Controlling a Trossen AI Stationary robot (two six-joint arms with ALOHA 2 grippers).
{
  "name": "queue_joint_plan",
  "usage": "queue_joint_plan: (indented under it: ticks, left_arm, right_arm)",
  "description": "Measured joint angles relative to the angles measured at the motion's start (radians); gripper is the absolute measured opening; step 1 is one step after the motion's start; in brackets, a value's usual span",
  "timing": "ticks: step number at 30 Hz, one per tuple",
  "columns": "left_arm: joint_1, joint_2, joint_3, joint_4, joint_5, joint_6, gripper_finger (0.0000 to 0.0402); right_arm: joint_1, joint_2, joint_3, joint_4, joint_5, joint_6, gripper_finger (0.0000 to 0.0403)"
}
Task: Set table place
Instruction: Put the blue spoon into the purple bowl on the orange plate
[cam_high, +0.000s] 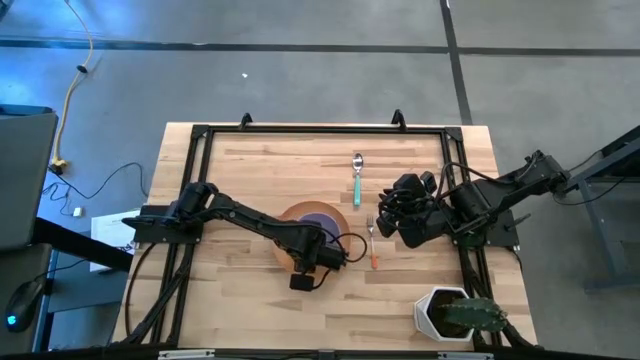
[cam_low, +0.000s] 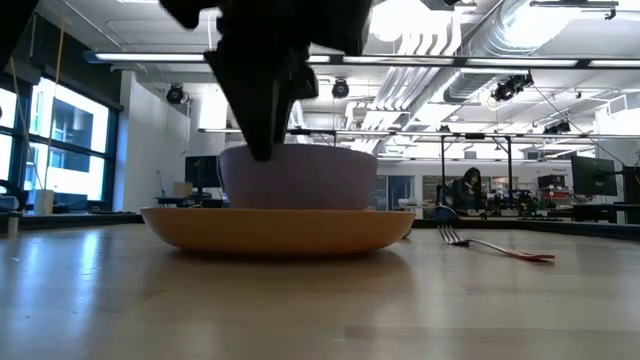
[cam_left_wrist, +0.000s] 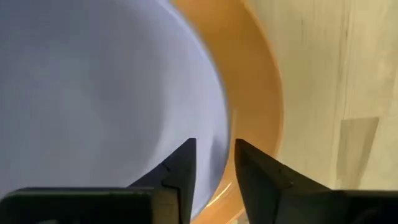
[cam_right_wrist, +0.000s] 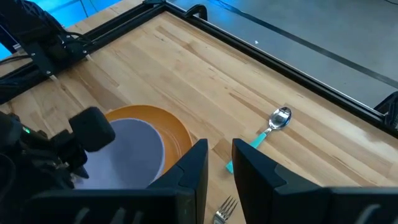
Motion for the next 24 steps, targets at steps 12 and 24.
queue_joint_plan:
  ticks: [12, 24]
  left_arm:
    - [0.000, -0.026, 0.259, -0.233, -0.195, -0.003, 0.0143]
    - [0.000, -0.338, 0.005, -0.233, -0.389, -0.281, 0.0145]
  right_arm:
    - [0.000, 0.000, 0.000, 0.000, -0.004, -0.007, 0.0064]
    - [0.000, 0.000, -0.001, -0.005, -0.015, -0.007, 0.0064]
